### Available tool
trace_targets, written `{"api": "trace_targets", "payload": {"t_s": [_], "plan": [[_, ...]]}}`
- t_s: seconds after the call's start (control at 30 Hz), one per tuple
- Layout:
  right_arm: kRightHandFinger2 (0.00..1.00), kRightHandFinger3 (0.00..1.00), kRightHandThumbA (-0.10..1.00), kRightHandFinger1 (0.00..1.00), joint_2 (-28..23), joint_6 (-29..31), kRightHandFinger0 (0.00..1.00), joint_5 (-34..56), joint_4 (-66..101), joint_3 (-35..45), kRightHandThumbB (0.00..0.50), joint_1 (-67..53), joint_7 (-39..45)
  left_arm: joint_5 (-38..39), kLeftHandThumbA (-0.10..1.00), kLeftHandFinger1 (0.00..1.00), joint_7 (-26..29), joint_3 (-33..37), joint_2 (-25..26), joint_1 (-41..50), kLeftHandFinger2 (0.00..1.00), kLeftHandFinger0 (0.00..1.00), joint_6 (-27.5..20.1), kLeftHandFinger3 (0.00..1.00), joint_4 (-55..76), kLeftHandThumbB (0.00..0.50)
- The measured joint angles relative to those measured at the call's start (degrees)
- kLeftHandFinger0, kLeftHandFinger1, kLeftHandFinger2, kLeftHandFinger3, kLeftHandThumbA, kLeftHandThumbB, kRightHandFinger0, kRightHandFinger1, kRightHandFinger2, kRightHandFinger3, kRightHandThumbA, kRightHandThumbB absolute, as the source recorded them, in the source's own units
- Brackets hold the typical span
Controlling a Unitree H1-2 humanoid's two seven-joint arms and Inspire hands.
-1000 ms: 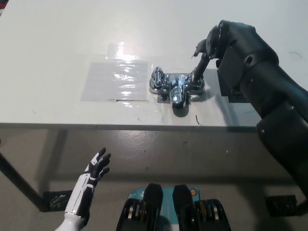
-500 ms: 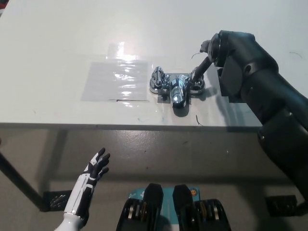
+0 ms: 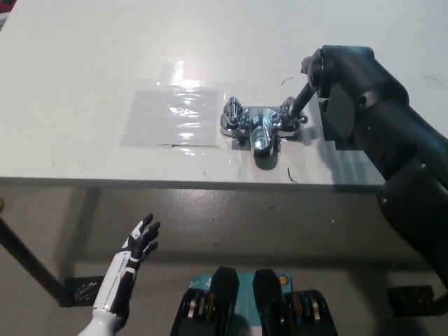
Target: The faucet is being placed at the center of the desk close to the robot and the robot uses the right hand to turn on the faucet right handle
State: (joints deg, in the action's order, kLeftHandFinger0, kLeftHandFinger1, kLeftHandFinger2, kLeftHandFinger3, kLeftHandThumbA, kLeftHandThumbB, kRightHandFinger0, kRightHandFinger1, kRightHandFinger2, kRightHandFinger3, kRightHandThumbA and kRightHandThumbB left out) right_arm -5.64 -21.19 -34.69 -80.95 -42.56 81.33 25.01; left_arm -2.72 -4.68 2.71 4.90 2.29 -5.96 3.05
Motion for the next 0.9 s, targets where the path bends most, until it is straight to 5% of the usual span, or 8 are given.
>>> {"api": "trace_targets", "payload": {"t_s": [0.33,0.4,0.6,0.73,0.9], "plan": [[1.0,1.0,0.87,1.0,-1.79,-0.11,1.0,-0.65,-0.44,-1.07,0.465,0.5,3.18,0.02,1.0,1.0,-0.01,-0.05,0.01,-0.11,1.0,1.0,-0.05,1.0,0.0,0.122],[1.0,1.0,0.7,1.0,-2.14,-0.13,1.0,-0.68,-0.48,-0.9,0.424,0.47,3.06,0.02,1.0,1.0,-0.02,-0.05,0.01,-0.11,1.0,1.0,-0.05,1.0,0.0,0.116],[1.0,1.0,0.75,1.0,-2.51,-0.13,1.0,-0.36,0.1,1.81,0.312,-0.51,-1.07,0.02,1.0,1.0,-0.02,-0.04,0.0,-0.11,1.0,1.0,-0.04,1.0,-0.01,0.109],[1.0,1.0,0.69,1.0,-2.52,-0.52,1.0,-0.33,0.75,3.2,0.301,-1.89,-4.41,0.02,1.0,1.0,-0.02,-0.03,0.0,-0.1,1.0,1.0,-0.01,1.0,-0.02,0.103],[1.0,1.0,0.48,1.0,-2.7,-0.99,1.0,-0.1,1.2,5.49,0.33,-3.43,-8.46,0.03,1.0,1.0,-0.03,-0.03,0.0,-0.1,1.0,1.0,-0.01,1.0,-0.02,0.108]]}}
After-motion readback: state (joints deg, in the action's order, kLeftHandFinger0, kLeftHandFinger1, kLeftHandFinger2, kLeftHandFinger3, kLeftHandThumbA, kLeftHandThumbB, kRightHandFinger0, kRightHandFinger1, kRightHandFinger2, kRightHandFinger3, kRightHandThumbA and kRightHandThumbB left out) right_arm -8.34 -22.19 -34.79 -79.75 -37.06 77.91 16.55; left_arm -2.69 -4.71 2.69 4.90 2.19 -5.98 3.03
